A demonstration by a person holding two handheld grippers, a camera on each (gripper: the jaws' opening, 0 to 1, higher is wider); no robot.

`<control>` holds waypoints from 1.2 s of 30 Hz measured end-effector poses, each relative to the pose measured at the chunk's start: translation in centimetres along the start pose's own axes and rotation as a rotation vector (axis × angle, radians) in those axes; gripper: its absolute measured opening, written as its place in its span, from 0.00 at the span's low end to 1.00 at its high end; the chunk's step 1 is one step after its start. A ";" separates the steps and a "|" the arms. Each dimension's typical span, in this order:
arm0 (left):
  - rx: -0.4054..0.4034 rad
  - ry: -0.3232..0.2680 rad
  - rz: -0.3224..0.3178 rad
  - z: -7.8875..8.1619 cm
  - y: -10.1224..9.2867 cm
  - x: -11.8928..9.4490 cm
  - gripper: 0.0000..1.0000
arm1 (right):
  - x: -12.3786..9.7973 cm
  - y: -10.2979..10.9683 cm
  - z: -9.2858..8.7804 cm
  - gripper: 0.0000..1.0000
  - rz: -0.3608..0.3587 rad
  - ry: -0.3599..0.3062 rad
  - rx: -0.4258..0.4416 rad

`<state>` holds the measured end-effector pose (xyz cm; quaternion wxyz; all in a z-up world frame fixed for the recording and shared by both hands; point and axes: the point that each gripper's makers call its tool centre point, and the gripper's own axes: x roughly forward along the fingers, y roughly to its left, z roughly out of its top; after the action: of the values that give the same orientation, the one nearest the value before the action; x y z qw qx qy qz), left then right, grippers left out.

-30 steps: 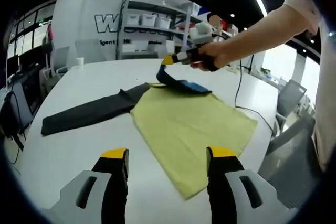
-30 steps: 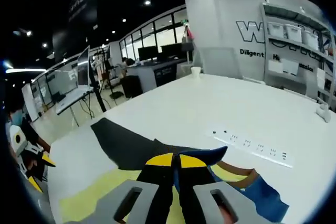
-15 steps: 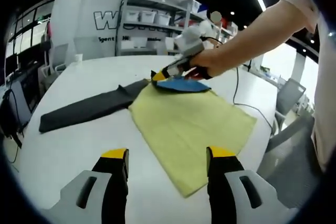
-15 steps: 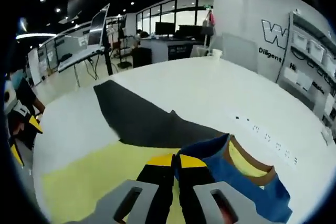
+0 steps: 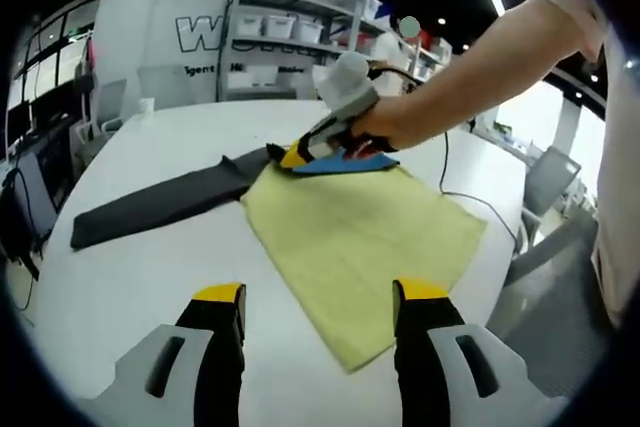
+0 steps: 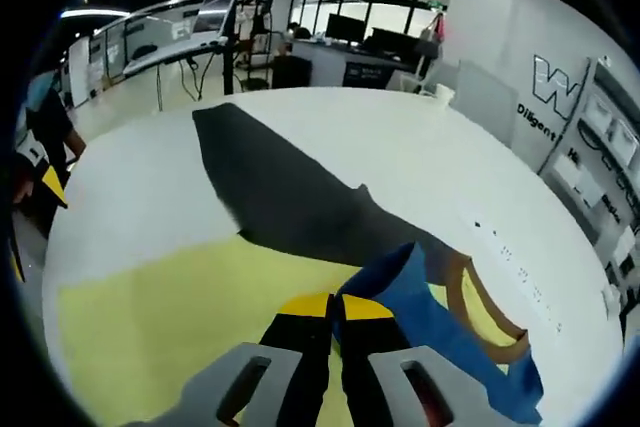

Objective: Fold the garment on the visible template until the final outline fits inside the template.

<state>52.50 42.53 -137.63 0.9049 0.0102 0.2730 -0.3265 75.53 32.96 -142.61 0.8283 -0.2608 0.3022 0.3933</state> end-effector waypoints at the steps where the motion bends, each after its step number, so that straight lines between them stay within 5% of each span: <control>1: 0.001 0.001 0.000 0.0 0.0 0.0 0.57 | 0.1 0.1 0.1 0.00 0.000 -0.003 -0.007; 10: -0.001 0.008 -0.001 -0.1 0.0 0.0 0.57 | 0.8 1.6 0.3 0.00 0.054 0.011 -0.039; 20: 0.001 0.016 -0.016 -0.3 -0.3 0.2 0.57 | -1.4 2.3 0.8 0.00 0.089 -0.091 0.011; 36: -0.075 0.017 -0.031 0.0 1.3 0.9 0.57 | -7.9 1.2 -5.5 0.08 0.042 -0.114 0.096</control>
<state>53.91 43.01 -138.27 0.8971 -0.0254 0.2928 -0.3300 68.89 26.06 -141.06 0.8472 -0.1916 0.2782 0.4100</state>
